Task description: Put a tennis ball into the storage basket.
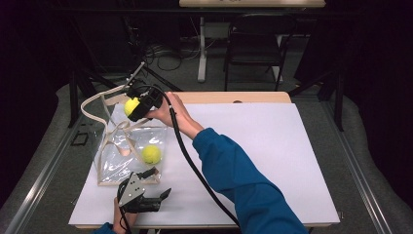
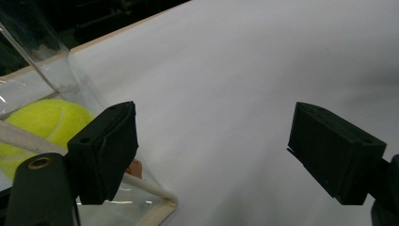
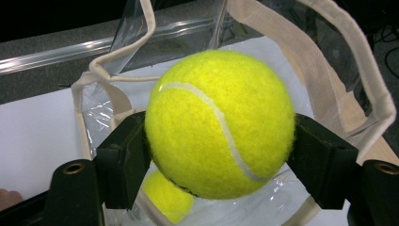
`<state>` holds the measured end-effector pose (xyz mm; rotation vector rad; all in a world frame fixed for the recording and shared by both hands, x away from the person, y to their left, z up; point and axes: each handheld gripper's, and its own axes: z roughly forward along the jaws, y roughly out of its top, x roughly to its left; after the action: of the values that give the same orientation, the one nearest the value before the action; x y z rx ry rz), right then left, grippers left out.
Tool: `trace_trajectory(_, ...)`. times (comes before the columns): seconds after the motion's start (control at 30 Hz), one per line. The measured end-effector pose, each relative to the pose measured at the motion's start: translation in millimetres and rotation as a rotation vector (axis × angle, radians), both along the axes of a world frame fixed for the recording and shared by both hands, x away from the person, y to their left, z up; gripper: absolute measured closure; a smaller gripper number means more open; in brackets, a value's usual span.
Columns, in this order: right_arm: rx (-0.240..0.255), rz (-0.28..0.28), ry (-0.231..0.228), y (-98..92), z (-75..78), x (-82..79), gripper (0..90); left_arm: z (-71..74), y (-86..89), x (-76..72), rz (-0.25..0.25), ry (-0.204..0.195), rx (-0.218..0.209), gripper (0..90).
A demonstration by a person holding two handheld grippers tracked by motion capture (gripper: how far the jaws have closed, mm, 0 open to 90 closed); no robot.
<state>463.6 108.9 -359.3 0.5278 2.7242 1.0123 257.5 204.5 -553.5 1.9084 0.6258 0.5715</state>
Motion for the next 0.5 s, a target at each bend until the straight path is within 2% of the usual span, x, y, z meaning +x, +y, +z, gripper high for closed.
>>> trace_trajectory(0.37, -0.038, 0.0, 0.043, 2.7, -5.3, 1.1, 25.2, -0.1, -0.9, -0.1, 0.0, -0.001, 0.0, 15.9)
trace_trajectory(0.4, -0.034, 0.003, 0.047, 2.2, -4.5, 0.9, 24.2, -0.1, -0.9, -0.1, 0.0, -0.001, 0.0, 15.9)
trace_trajectory(0.5, -0.01, -0.001, 0.038, -0.8, 1.6, -0.2, 14.1, 0.0, -0.9, -0.2, 0.0, -0.001, -0.001, 15.9)
